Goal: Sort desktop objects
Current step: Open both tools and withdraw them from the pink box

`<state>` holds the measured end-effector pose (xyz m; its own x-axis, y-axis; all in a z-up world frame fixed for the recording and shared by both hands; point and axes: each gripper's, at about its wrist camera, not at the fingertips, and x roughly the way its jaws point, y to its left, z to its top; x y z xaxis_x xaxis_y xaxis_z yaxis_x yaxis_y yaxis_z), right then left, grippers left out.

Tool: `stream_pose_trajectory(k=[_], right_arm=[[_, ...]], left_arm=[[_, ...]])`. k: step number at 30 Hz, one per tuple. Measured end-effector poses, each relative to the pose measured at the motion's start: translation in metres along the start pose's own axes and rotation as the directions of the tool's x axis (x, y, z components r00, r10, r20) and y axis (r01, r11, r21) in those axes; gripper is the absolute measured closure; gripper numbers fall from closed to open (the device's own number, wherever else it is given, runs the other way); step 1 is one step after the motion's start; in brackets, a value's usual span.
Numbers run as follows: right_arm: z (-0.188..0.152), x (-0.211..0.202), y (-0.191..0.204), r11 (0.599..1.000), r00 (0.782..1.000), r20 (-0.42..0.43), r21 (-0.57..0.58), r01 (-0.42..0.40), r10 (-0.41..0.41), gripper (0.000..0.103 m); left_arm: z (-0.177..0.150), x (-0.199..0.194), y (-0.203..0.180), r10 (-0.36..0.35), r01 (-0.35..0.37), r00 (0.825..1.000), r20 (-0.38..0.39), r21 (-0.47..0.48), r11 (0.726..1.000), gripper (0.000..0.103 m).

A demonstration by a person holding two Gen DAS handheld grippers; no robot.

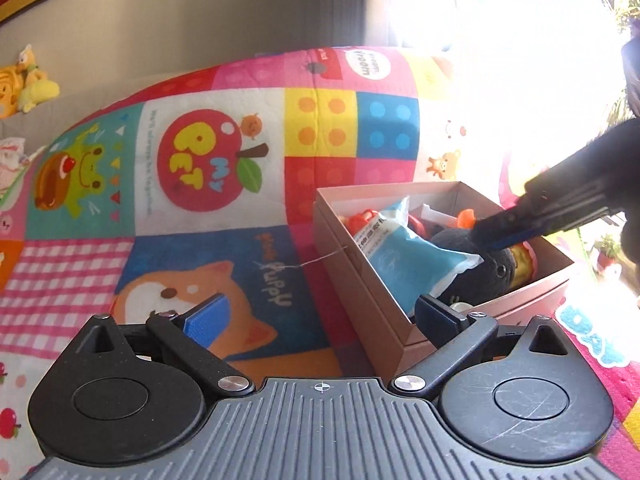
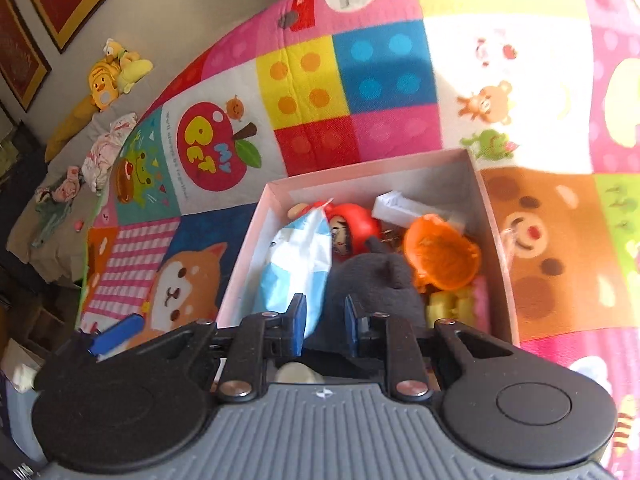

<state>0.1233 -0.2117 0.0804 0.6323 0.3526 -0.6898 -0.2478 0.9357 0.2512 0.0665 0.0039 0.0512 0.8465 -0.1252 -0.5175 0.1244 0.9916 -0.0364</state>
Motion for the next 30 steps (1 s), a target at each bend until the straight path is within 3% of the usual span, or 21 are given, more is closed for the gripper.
stream_pose_trajectory(k=[1,3,4,7,12,15,20,26,30], right_arm=[[-0.012,-0.014,0.0,0.997,0.998,0.051,-0.057,0.05,-0.047,0.047],[-0.035,-0.034,0.001,0.98,0.986,0.129,-0.156,0.127,-0.107,0.024],[-0.045,-0.039,0.001,0.966,0.98,0.15,-0.203,0.16,-0.13,0.022],[-0.071,-0.045,0.001,0.924,0.972,0.165,-0.319,0.211,-0.165,0.022],[-0.092,-0.024,-0.002,0.873,0.956,0.176,-0.394,0.286,-0.234,0.02],[-0.091,-0.006,-0.006,0.87,0.951,0.166,-0.388,0.305,-0.26,0.02],[-0.082,0.013,0.005,0.887,0.961,0.166,-0.377,0.268,-0.22,0.02],[-0.072,0.035,0.031,0.848,0.949,0.226,-0.438,0.299,-0.217,0.02],[-0.075,0.044,0.03,0.796,0.921,0.269,-0.469,0.382,-0.284,0.02]], left_arm=[[-0.002,-0.004,0.003,-0.003,0.003,1.0,0.006,-0.014,1.0,0.002],[-0.006,-0.01,0.004,-0.013,0.013,1.0,0.009,-0.029,0.999,0.001],[-0.007,-0.012,0.002,-0.021,0.021,1.0,0.007,-0.029,0.999,0.001],[-0.012,-0.009,-0.007,-0.038,0.038,0.999,-0.01,0.001,0.999,0.001],[-0.02,0.0,-0.021,-0.049,0.05,0.998,-0.043,0.021,0.999,0.001],[-0.024,0.001,-0.023,-0.046,0.048,0.997,-0.057,0.036,0.998,0.001],[-0.026,0.008,-0.018,-0.009,0.012,0.997,-0.079,0.036,0.999,0.001],[-0.03,0.009,-0.007,0.012,-0.011,0.996,-0.092,0.011,1.0,0.001],[-0.035,0.0,0.0,0.018,-0.018,0.995,-0.102,0.007,1.0,0.001]])
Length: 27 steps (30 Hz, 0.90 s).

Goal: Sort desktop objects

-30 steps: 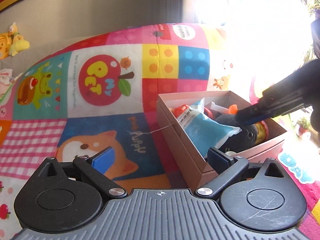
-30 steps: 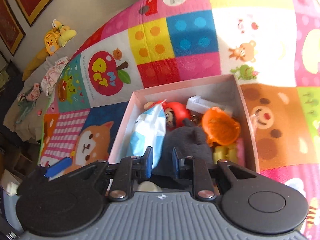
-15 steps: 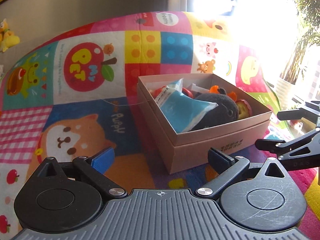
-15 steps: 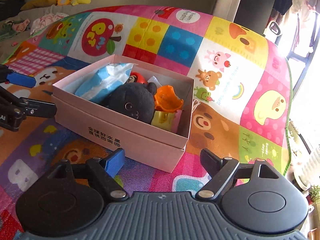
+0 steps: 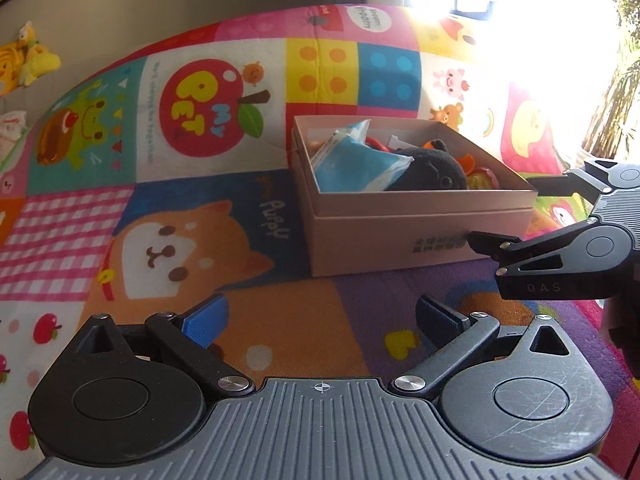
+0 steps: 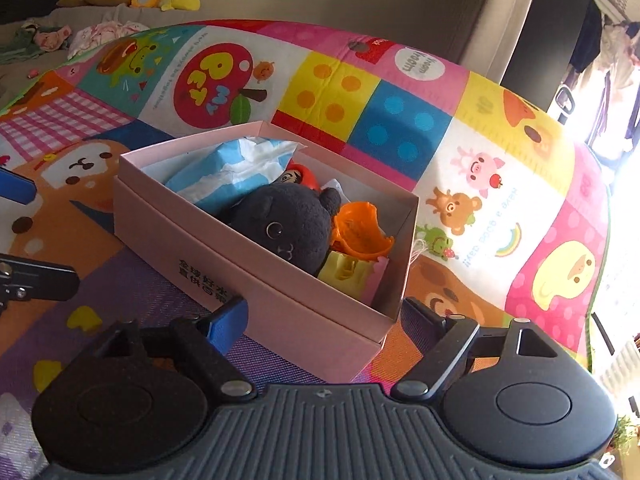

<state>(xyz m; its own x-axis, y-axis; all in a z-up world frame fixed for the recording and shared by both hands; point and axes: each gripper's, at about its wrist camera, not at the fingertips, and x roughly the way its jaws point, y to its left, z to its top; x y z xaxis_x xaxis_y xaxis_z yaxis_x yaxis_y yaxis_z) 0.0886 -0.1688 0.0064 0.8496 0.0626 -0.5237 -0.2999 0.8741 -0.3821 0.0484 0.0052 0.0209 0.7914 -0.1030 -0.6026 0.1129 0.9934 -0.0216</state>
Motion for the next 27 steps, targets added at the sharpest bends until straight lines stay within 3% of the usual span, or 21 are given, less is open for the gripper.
stream_pose_trajectory(k=[2,4,6,8,12,15,18,27], right_arm=[[-0.005,0.001,-0.008,0.998,0.998,-0.037,0.039,0.058,-0.056,0.02],[-0.012,-0.006,-0.021,0.992,0.995,-0.076,0.108,0.067,-0.059,0.02],[-0.02,-0.02,-0.036,0.975,0.994,-0.108,0.222,-0.005,0.029,0.016],[-0.032,-0.038,-0.045,0.938,0.984,-0.118,0.335,-0.087,0.133,0.002],[-0.053,-0.062,-0.026,0.893,0.958,-0.147,0.417,-0.166,0.247,0.0],[-0.061,-0.062,-0.004,0.907,0.952,-0.188,0.394,-0.151,0.24,0.0],[-0.059,-0.064,0.011,0.933,0.972,-0.169,0.346,-0.097,0.163,0.0],[-0.053,-0.042,0.003,0.91,0.979,-0.132,0.405,-0.087,0.153,0.0]], left_arm=[[-0.004,-0.005,0.004,0.008,-0.008,1.0,-0.004,-0.004,1.0,0.0],[-0.008,-0.009,0.008,0.01,-0.01,1.0,-0.015,-0.019,1.0,0.0],[-0.012,-0.013,0.012,0.014,-0.016,0.999,-0.038,-0.045,0.999,0.0],[-0.018,-0.018,0.013,0.023,-0.027,0.998,-0.056,-0.072,0.997,0.0],[-0.031,-0.028,0.006,0.044,-0.045,0.999,-0.025,-0.036,0.998,0.0],[-0.035,-0.023,0.0,0.058,-0.059,0.997,-0.049,-0.017,0.998,0.0],[-0.037,-0.014,-0.002,0.077,-0.078,0.995,-0.069,-0.019,0.997,0.0],[-0.031,0.001,-0.002,0.112,-0.114,0.992,-0.052,-0.045,0.992,0.0]])
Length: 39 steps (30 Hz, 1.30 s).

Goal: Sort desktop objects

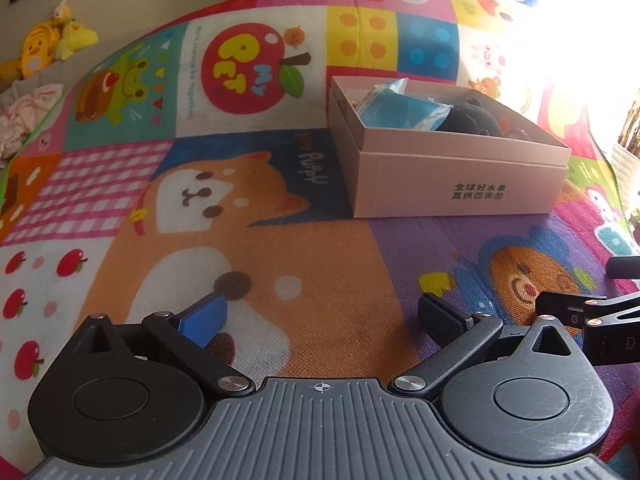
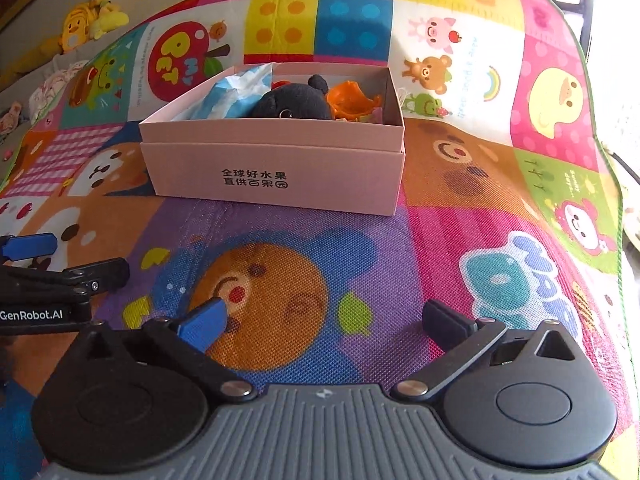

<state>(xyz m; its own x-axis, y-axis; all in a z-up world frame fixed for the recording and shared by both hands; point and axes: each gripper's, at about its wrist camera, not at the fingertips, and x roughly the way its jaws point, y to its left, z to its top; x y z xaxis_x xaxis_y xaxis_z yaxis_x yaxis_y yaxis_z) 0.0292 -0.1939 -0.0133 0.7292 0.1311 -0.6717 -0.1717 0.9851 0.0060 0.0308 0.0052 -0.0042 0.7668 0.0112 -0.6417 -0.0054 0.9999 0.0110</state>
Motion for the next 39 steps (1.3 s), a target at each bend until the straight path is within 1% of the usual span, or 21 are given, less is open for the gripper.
stream_pose_trajectory(k=[5,39], right_arm=[[-0.0078,-0.004,-0.0029,1.0,0.999,0.04,-0.01,-0.023,0.024,0.0],[-0.0084,-0.0046,-0.0021,1.0,0.999,0.042,-0.012,-0.019,0.019,0.0]], left_arm=[[-0.0007,-0.0004,-0.0015,0.001,-0.001,1.0,0.0,0.001,1.0,0.0],[0.0001,0.0002,-0.0004,0.001,-0.001,1.0,0.0,0.0,1.0,0.0]])
